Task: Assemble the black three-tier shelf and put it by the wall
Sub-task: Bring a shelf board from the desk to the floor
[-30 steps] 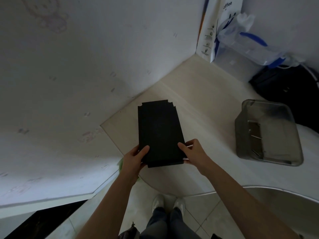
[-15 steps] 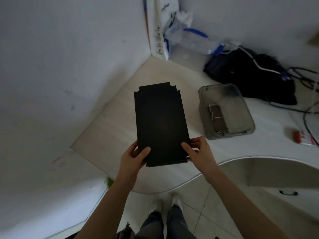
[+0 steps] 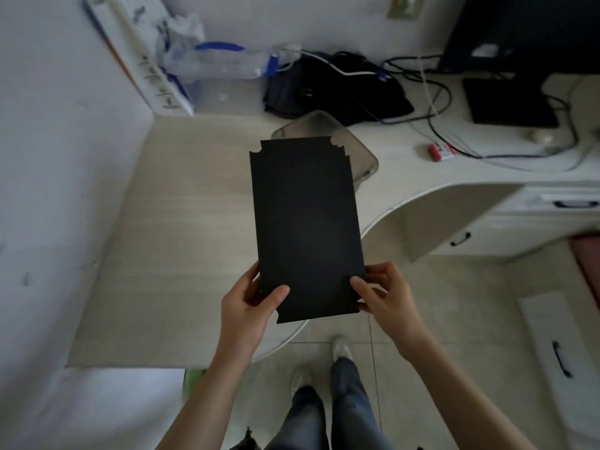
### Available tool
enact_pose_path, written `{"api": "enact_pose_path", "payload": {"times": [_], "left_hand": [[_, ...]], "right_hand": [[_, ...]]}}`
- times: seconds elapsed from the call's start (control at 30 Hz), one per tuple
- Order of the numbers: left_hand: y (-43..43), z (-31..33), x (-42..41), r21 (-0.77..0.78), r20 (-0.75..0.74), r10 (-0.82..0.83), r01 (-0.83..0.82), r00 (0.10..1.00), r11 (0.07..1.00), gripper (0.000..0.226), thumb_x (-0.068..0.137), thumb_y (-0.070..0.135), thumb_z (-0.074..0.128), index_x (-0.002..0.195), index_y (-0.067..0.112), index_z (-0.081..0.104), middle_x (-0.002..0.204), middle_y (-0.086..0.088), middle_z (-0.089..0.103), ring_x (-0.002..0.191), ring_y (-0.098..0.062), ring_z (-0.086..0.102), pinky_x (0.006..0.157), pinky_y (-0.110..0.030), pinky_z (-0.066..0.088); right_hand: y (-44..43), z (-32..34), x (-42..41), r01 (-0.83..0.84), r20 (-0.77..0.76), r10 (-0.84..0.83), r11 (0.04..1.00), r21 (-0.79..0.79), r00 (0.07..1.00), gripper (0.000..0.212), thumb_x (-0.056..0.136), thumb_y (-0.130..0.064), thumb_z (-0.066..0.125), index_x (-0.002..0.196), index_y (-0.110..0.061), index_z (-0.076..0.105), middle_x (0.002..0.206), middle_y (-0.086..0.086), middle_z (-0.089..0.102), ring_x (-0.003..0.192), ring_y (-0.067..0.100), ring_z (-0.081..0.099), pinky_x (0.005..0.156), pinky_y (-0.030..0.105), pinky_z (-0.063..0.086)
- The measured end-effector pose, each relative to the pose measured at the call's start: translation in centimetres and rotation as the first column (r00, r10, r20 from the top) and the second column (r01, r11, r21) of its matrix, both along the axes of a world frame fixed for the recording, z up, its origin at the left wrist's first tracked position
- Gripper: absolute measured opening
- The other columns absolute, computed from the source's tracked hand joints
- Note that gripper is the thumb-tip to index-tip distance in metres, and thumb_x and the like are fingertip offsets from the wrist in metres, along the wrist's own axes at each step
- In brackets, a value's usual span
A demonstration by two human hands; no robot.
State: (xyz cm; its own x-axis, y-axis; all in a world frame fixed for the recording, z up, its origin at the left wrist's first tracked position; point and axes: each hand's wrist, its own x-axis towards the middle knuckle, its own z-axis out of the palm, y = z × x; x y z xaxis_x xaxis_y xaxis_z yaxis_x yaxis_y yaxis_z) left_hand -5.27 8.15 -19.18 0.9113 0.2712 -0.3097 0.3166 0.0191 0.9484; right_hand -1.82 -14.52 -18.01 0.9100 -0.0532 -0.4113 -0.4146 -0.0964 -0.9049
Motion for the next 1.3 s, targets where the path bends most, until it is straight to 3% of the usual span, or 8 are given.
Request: {"api": "enact_pose_path", "payload": {"times": [0.27, 0.47, 0.63, 0.8, 0.97, 1.07, 1.17, 1.3], "left_hand": [[-5.3, -0.1, -2.1, -0.019, 0.017, -0.271, 0.272, 0.962, 0.962, 0.047, 0.084, 0.008, 0.078, 0.117, 0.038, 0.06, 0.102, 0.028, 0.073, 0.098, 0.005, 0.069, 0.074, -0.008, 0.052], [-10.2, 0.1, -3.3, -0.037, 0.001, -0.4, 0.4, 0.916, 0.916, 0.048, 0.069, 0.033, 0.081, 0.113, 0.039, 0.062, 0.103, 0.025, 0.075, 0.098, 0.0, 0.071, 0.075, -0.011, 0.054], [-16.9, -0.4, -5.5, -0.04, 0.007, -0.505, 0.504, 0.863, 0.863, 0.053, 0.068, 0.032, 0.081, 0.118, 0.033, 0.063, 0.103, 0.022, 0.075, 0.099, -0.001, 0.072, 0.075, -0.011, 0.054], [-25.1, -1.4, -9.5, -0.07, -0.019, -0.55, 0.548, 0.835, 0.834, 0.051, 0.07, 0.027, 0.079, 0.119, 0.029, 0.063, 0.105, 0.019, 0.076, 0.1, -0.003, 0.072, 0.078, -0.013, 0.055], [-32.6, -3.1, -13.3, -0.139, -0.085, -0.571, 0.558, 0.816, 0.818, 0.052, 0.066, 0.037, 0.081, 0.114, 0.032, 0.064, 0.109, 0.012, 0.077, 0.105, -0.01, 0.072, 0.085, -0.022, 0.058], [-36.4, -4.2, -14.8, -0.142, -0.12, -0.607, 0.591, 0.786, 0.794, 0.05, 0.067, 0.038, 0.08, 0.115, 0.031, 0.065, 0.109, 0.012, 0.077, 0.105, -0.01, 0.072, 0.082, -0.02, 0.057], [-39.4, -5.6, -15.4, -0.145, -0.149, -0.655, 0.639, 0.741, 0.756, 0.053, 0.067, 0.041, 0.08, 0.117, 0.032, 0.064, 0.112, 0.011, 0.076, 0.105, -0.01, 0.072, 0.078, -0.018, 0.057], [-43.2, -8.1, -15.2, -0.163, -0.188, -0.722, 0.704, 0.666, 0.691, 0.061, 0.064, 0.046, 0.082, 0.12, 0.033, 0.063, 0.118, 0.009, 0.074, 0.112, -0.012, 0.07, 0.092, -0.028, 0.056]], "right_hand": [[-5.5, 1.2, -7.7, 0.227, -0.017, -0.227, 0.974, -0.001, 0.974, 0.022, 0.09, -0.018, 0.068, 0.104, -0.009, 0.053, 0.105, 0.009, 0.066, 0.078, 0.016, 0.072, 0.06, 0.024, 0.057], [-10.0, 0.6, -12.8, 0.358, -0.033, -0.358, 0.934, 0.002, 0.933, 0.023, 0.09, -0.019, 0.069, 0.102, -0.008, 0.053, 0.102, 0.011, 0.066, 0.076, 0.016, 0.071, 0.06, 0.026, 0.058], [-16.1, -0.4, -17.7, 0.457, -0.044, -0.457, 0.889, 0.005, 0.889, 0.025, 0.088, -0.023, 0.07, 0.1, -0.01, 0.052, 0.102, 0.013, 0.066, 0.076, 0.016, 0.071, 0.061, 0.026, 0.057], [-23.3, -1.2, -23.2, 0.515, -0.066, -0.516, 0.857, -0.029, 0.854, 0.028, 0.088, -0.029, 0.071, 0.1, -0.013, 0.052, 0.104, 0.011, 0.066, 0.084, 0.023, 0.07, 0.065, 0.032, 0.06], [-30.1, -2.2, -27.9, 0.567, -0.104, -0.569, 0.822, -0.054, 0.816, 0.024, 0.092, -0.027, 0.068, 0.101, -0.012, 0.051, 0.106, 0.013, 0.065, 0.09, 0.029, 0.069, 0.07, 0.038, 0.06], [-33.3, -2.9, -30.4, 0.59, -0.114, -0.597, 0.803, -0.092, 0.794, 0.021, 0.093, -0.026, 0.067, 0.101, -0.015, 0.052, 0.105, 0.01, 0.064, 0.091, 0.027, 0.068, 0.072, 0.039, 0.06], [-35.7, -4.1, -32.0, 0.605, -0.111, -0.619, 0.784, -0.141, 0.777, 0.022, 0.093, -0.029, 0.066, 0.103, -0.016, 0.051, 0.105, 0.003, 0.064, 0.091, 0.021, 0.067, 0.068, 0.031, 0.06], [-38.3, -6.8, -33.6, 0.671, -0.137, -0.692, 0.721, -0.172, 0.708, 0.024, 0.093, -0.03, 0.066, 0.106, -0.015, 0.052, 0.104, 0.002, 0.064, 0.091, 0.018, 0.067, 0.07, 0.034, 0.06]]}}
